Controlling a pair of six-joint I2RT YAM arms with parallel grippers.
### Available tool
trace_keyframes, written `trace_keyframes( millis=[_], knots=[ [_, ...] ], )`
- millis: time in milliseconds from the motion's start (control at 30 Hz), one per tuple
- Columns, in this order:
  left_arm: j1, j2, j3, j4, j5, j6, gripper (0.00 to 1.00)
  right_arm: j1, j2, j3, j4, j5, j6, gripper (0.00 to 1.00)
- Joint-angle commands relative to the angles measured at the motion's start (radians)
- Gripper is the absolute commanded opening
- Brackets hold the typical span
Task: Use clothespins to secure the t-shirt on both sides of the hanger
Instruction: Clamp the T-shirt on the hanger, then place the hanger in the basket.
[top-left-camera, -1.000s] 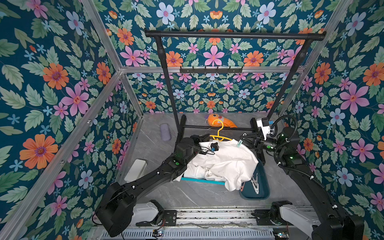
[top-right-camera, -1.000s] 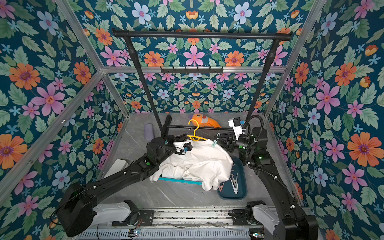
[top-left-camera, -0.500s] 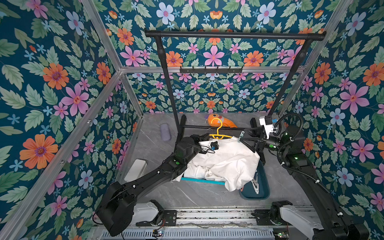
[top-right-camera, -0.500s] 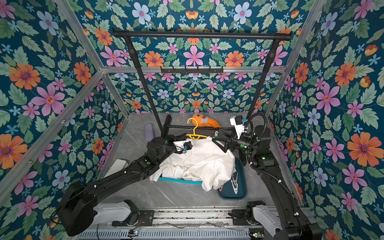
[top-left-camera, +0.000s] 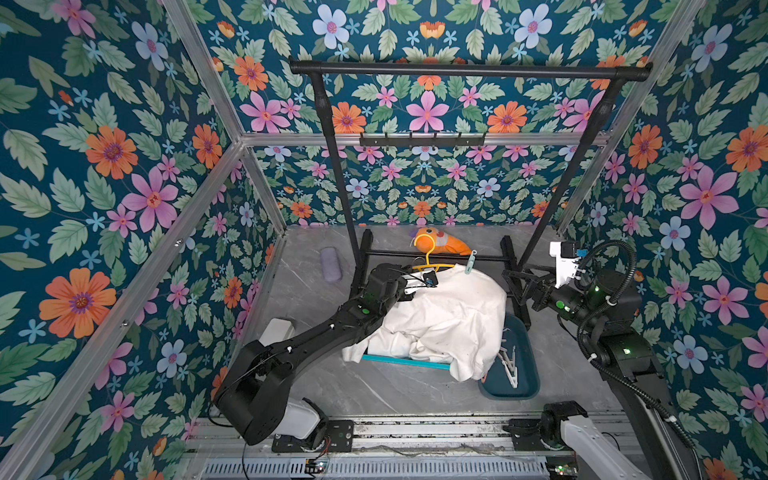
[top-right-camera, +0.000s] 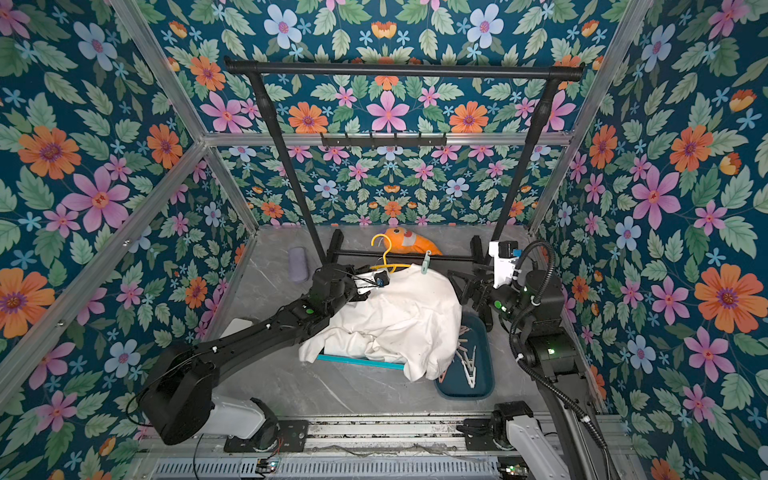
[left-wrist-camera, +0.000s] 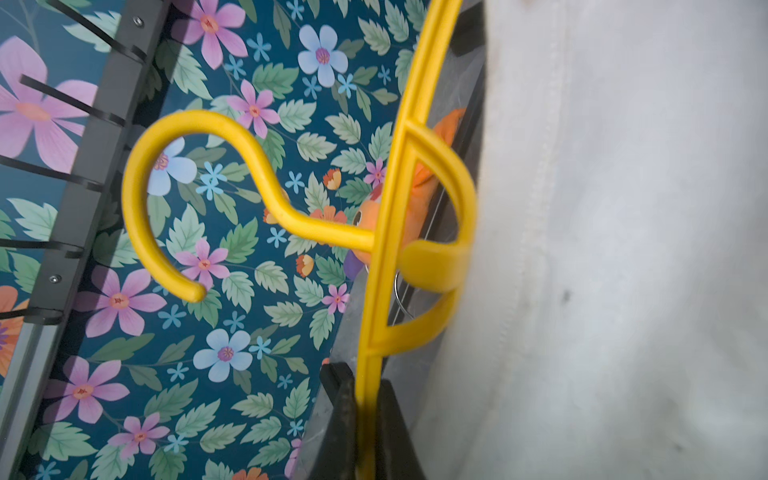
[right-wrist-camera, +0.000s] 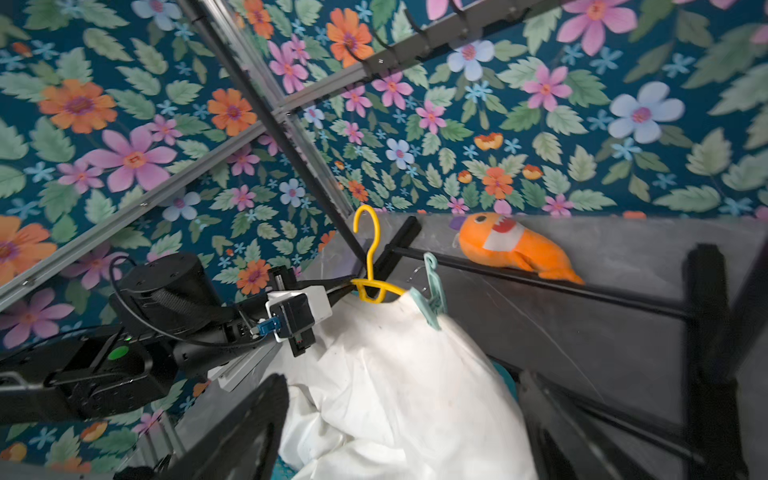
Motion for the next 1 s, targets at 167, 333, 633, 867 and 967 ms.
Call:
trace_keyframes(
  millis=[167,333,633,867,967],
  knots=[
    [0.008,0.066,0.035,-0.07,-0.171,-0.013,0.0,0.0,0.008,-0.075,-0.503,0.151,0.243,0.42],
    [0.009,0.101,0.085,-0.148,-0.153,-0.061,0.01,0.003,0.058,-0.211,-0.504,0.121,0.301,0.24],
    [0.008,0.046,0.136,-0.203,-0.052,-0.176,0.51,0.11,0.181,-0.274,-0.437,0.237,0.293,0.26],
    [0.009,-0.059,0.133,-0.207,-0.003,-0.261,0.63,0.12,0.296,-0.337,-0.322,0.268,0.307,0.2],
    [0.008,-0.109,0.118,-0.209,0.016,-0.314,0.65,0.122,0.335,-0.353,-0.278,0.276,0.309,0.19]
  ],
)
